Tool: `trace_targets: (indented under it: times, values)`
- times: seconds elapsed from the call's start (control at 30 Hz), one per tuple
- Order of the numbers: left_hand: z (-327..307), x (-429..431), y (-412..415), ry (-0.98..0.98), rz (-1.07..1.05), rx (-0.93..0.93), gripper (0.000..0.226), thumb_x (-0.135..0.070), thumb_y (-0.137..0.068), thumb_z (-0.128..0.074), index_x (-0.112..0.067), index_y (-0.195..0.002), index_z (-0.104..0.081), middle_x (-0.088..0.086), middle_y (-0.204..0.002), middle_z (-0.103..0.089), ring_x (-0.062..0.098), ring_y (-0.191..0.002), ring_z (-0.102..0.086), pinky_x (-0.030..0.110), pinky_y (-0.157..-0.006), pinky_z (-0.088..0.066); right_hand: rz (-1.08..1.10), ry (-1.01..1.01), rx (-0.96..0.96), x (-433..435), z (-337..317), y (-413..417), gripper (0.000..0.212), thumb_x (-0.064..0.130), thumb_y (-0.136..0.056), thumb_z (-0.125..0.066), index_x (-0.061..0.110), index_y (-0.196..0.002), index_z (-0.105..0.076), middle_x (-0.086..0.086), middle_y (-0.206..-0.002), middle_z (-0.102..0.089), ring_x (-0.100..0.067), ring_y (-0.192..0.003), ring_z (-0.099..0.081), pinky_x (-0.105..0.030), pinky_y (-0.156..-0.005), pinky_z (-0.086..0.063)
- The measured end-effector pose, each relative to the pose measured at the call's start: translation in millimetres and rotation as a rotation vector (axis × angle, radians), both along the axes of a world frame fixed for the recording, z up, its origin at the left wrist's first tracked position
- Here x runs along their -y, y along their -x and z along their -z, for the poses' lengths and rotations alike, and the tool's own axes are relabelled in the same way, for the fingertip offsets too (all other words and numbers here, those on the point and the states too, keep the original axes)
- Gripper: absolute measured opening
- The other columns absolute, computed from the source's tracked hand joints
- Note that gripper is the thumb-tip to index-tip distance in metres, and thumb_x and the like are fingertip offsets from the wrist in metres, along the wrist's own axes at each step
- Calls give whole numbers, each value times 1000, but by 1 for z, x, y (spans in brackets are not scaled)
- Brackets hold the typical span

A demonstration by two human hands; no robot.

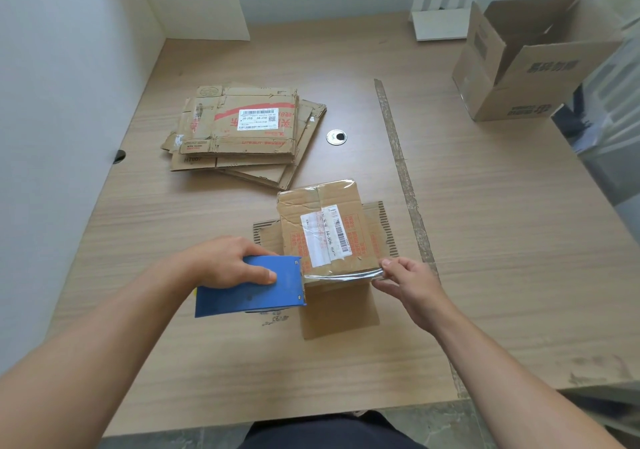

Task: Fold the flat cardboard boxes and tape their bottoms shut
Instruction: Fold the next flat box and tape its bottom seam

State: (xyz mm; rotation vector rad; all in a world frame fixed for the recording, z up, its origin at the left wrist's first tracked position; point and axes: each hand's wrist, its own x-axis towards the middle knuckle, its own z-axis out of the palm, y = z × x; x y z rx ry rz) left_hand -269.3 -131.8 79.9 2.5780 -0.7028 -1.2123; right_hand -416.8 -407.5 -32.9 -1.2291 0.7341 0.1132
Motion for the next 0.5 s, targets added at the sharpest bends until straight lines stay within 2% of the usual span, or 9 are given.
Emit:
trace_targets:
  times: [0.17, 0.33, 0.43, 0.5]
  values:
    - [0, 0, 0, -4, 11, 8, 22, -56, -86, -63, -74, -84, -52, -25, -100, -67, 0, -94, -61, 23, -77, -46, -25, 39, -15, 1, -4, -4, 27, 11, -99, -57, 8, -72, -56, -6, -81, -66, -10, -73, -67, -29, -72, -56]
    - [0, -2, 1, -6, 14, -7, 21, -54, -87, -64, -71, -90, -54, -24, -101, -67, 0, -95, -61, 23, -76, -45, -71, 32, 60, 4, -8, 8, 27, 14, -99, -56, 13, -73, -58, -8, -89, -64, -17, -92, -63, -38, -86, -56]
    - [2, -2, 1, -1, 14, -10, 21, -53, -88, -64, -70, -95, -54, -22, -103, -67, 2, -96, -62, 27, -83, -48, -57, 52, 65, 3, -4, 10, 24, 14, -99, -57, 11, -75, -58, -4, -84, -62, -17, -93, -63, -39, -86, -57]
    - [2, -2, 0, 3, 11, -14, 21, -53, -88, -64, -70, -93, -54, -21, -104, -67, 5, -97, -62, 31, -89, -50, -41, 106, 32, 2, 0, 5, 23, 14, -99, -56, 5, -78, -59, -7, -87, -62, -19, -93, -63, -36, -82, -57]
